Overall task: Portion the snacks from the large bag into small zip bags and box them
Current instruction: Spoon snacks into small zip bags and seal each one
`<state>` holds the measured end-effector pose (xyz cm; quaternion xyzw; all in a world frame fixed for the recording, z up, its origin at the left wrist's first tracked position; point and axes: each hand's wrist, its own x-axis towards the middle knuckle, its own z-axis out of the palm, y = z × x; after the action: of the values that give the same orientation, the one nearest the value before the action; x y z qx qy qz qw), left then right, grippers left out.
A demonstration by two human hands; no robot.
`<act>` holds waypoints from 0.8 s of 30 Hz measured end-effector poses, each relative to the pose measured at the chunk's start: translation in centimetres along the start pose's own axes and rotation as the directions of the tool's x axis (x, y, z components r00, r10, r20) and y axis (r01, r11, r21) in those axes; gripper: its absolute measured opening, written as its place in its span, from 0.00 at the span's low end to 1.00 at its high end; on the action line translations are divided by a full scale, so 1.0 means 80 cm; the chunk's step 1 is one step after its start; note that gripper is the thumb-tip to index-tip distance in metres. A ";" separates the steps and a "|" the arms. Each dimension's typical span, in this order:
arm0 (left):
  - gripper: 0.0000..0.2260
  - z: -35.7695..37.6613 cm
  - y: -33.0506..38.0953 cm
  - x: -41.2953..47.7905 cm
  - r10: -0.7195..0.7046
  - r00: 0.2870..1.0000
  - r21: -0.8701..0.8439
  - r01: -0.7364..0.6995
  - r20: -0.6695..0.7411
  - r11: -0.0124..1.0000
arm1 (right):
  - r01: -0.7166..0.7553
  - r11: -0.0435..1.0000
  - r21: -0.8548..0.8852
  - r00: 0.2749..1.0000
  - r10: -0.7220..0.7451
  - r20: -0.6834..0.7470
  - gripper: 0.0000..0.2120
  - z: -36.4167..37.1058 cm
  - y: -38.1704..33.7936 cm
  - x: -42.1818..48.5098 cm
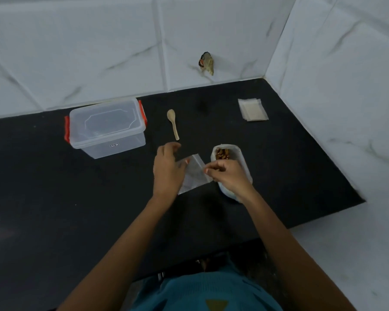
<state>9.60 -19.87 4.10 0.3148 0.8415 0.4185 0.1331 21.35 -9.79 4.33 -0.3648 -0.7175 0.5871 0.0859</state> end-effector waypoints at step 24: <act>0.02 -0.017 -0.027 -0.034 -0.270 0.929 -0.460 0.360 0.252 0.811 | 0.011 0.999 0.042 1.000 -0.010 -0.016 0.03 0.062 0.006 -0.014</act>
<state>10.11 -23.40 3.09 0.1607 0.7300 0.5641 0.3507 19.59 -14.34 2.78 -0.3637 -0.7061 0.5989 0.1023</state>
